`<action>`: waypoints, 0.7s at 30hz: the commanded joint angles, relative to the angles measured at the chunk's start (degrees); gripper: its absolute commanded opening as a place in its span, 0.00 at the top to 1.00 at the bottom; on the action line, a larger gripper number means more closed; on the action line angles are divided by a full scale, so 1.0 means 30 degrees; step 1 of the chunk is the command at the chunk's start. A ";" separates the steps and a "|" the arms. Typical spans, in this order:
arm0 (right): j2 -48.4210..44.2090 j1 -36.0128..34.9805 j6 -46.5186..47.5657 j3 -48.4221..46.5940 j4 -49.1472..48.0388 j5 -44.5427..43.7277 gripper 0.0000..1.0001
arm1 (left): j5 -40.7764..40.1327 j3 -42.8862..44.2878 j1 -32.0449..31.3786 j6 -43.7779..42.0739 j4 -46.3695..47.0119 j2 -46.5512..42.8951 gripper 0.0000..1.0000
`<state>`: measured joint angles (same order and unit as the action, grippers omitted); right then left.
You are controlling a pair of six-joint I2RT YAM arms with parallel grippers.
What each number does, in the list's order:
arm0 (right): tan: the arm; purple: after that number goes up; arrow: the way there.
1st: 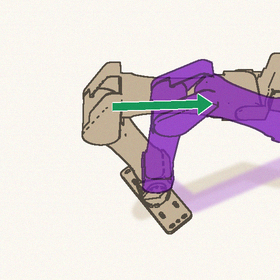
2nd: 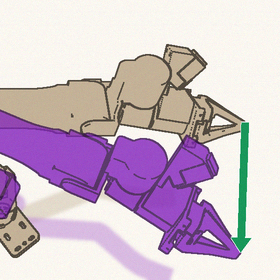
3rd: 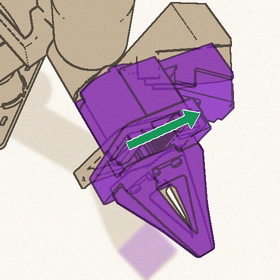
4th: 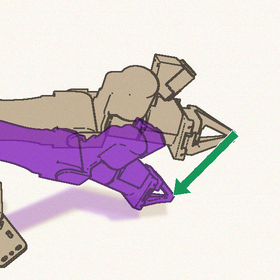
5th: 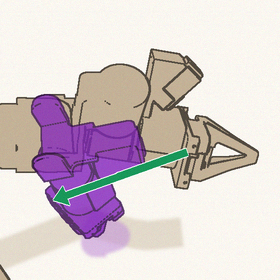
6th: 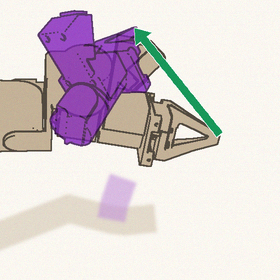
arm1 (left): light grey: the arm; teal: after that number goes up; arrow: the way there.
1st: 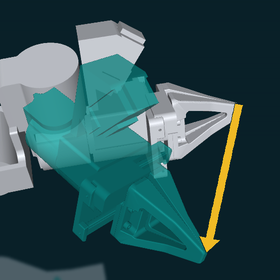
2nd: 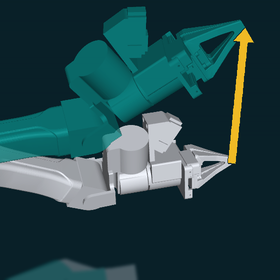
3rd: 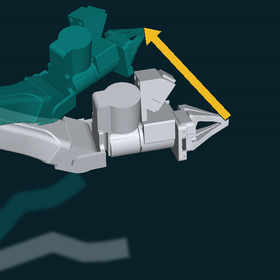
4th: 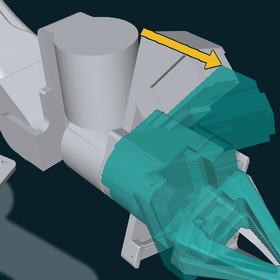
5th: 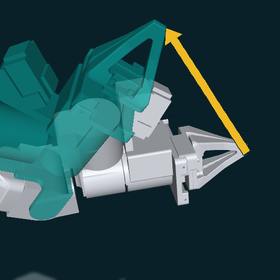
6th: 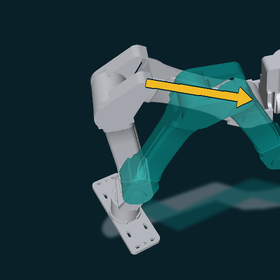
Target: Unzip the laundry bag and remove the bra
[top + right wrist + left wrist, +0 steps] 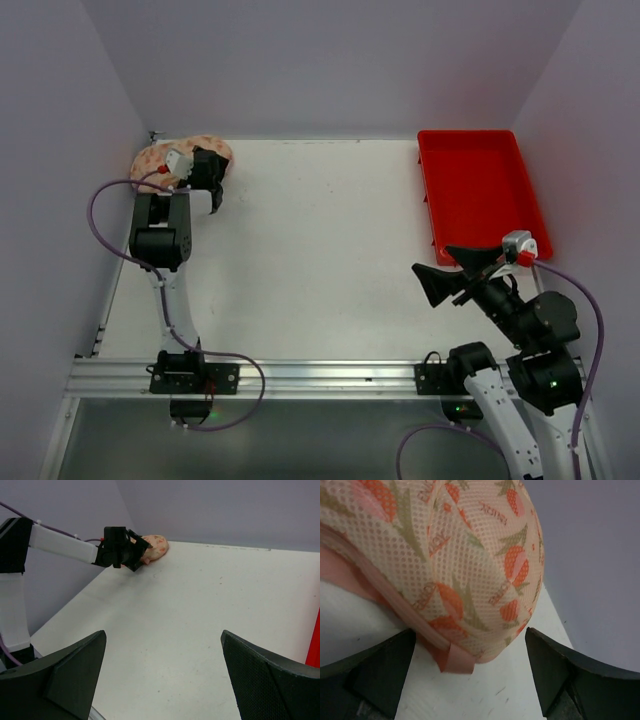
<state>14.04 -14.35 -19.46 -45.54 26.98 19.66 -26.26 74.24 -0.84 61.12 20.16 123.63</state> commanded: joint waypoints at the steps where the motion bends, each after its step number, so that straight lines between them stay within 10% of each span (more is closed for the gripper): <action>1: 0.0533 -0.0080 0.0306 0.0004 -0.0118 0.0713 0.01 | -0.0129 0.1267 0.0280 0.1099 0.0164 0.2054 0.12; 9: 0.2583 -0.0080 0.0365 -0.0581 0.0615 0.1150 0.01 | 0.2275 0.2591 0.1101 -0.1093 -0.0657 0.2941 1.00; 21: 0.4602 -0.0080 -0.1068 -0.0641 0.0996 0.2264 0.01 | 0.8373 -0.5449 -0.4576 -0.6341 -0.1947 -0.5665 1.00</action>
<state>25.54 -14.35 -20.21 -45.80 30.09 22.96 -6.72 66.37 -6.76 48.42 18.04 116.27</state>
